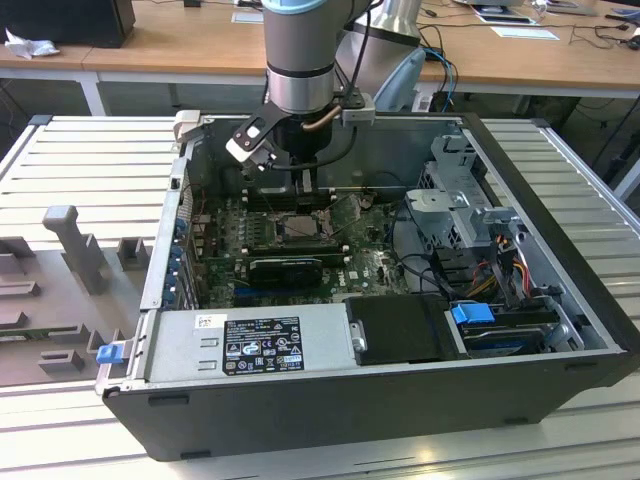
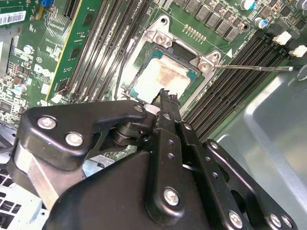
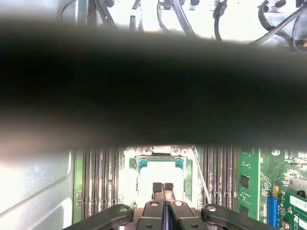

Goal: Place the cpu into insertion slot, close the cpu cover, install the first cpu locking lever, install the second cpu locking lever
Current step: 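Close the cpu cover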

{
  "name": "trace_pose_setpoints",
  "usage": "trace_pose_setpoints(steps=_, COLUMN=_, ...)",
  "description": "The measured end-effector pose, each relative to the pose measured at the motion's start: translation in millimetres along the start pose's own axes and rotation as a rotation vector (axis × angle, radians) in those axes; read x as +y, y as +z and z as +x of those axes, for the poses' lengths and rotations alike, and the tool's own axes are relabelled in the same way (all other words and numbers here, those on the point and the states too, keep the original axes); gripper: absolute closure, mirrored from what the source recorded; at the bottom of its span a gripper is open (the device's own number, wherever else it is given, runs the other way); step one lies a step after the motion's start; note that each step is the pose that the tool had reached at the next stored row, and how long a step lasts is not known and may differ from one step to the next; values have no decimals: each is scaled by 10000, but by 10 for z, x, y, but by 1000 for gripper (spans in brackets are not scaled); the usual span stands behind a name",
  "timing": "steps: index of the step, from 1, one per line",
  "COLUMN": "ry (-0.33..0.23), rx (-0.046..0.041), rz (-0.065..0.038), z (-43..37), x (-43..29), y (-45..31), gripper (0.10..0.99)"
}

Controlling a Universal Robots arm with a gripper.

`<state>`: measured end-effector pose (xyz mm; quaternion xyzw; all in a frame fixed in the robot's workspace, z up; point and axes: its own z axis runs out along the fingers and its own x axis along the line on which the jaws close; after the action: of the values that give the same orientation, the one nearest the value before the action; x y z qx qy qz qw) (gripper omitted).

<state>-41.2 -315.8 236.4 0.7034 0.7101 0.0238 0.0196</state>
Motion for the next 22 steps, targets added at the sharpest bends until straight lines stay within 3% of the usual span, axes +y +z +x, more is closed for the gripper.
trace_pose_setpoints(steps=8, ry=11, rx=-3, rz=7, z=-3, x=53, y=-3, gripper=980)
trace_pose_setpoints(steps=9, ry=12, rx=-1, rz=5, z=-2, x=55, y=-32, gripper=980)
trace_pose_setpoints(steps=12, ry=11, rx=0, rz=5, z=-1, x=75, y=-349, gripper=980)
trace_pose_setpoints(steps=15, ry=11, rx=-1, rz=6, z=1, x=88, y=-560, gripper=980)
trace_pose_setpoints(steps=18, ry=11, rx=3, rz=26, z=1, x=129, y=-573, gripper=980)
trace_pose_setpoints(steps=22, ry=11, rx=2, rz=139, z=-1, x=343, y=-548, gripper=980)
